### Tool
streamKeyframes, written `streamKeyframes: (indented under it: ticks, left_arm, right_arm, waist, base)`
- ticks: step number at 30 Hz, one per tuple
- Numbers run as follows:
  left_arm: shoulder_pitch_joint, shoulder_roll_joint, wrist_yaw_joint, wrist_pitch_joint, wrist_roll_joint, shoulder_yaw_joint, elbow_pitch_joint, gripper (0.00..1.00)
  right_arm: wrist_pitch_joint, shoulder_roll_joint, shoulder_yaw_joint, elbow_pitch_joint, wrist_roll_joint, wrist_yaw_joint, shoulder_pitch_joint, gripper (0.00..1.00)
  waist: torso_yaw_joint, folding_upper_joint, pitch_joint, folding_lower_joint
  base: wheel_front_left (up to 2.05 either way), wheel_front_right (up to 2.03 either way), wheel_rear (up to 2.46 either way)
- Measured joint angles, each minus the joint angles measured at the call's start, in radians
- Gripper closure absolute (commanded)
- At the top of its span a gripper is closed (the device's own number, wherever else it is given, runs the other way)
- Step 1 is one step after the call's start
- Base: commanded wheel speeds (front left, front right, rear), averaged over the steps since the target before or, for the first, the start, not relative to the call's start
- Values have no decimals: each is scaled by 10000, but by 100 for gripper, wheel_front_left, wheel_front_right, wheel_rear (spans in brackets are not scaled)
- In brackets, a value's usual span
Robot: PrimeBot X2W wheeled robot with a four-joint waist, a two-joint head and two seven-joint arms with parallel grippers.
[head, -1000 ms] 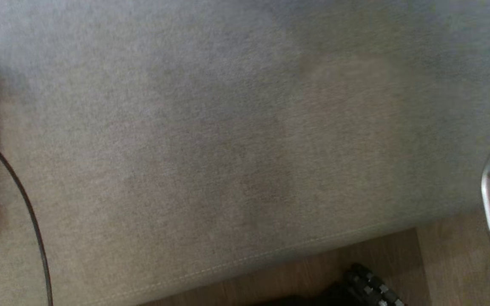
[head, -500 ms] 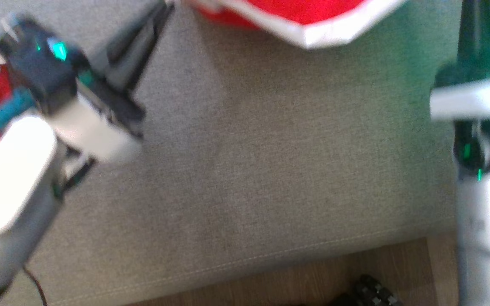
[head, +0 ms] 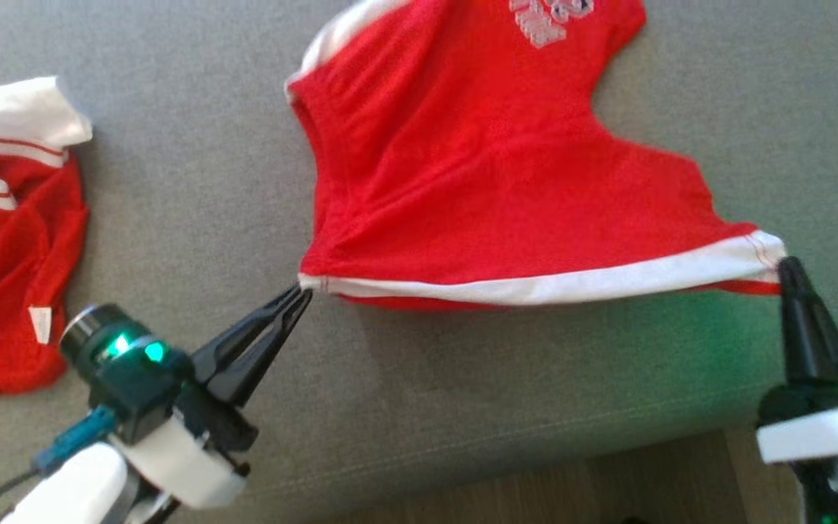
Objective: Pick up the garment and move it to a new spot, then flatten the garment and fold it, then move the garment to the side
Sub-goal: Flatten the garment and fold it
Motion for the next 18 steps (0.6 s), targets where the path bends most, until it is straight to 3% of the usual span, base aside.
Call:
streamKeyframes:
  ticks: [4, 8, 13, 18]
  left_arm:
    - [827, -176, -2, 0, -190, 654, -531, 100]
    - [575, -527, -2, 0, -903, 738, -644, 100]
    - [-1161, -1185, 0, 261, -2522, 127, 349, 100]
    - [-3304, -2197, 10, 652, -4224, -48, 1756, 100]
  right_arm:
    - [134, 23, -366, -815, 123, 0, 420, 100]
    - [533, 31, -773, -721, 33, 0, -306, 100]
    - [1026, 25, -1308, 313, -834, 0, -2886, 100]
    - [1356, 0, -1553, 1490, -2297, 0, -5714, 100]
  waist:
    - [18, 0, -321, 0]
    - [147, 0, -334, 0]
    - [458, 0, 55, 2]
    - [873, 0, 629, 4]
  base:
    - [0, 0, 0]
    - [0, 0, 0]
    - [0, 0, 0]
    - [0, 0, 0]
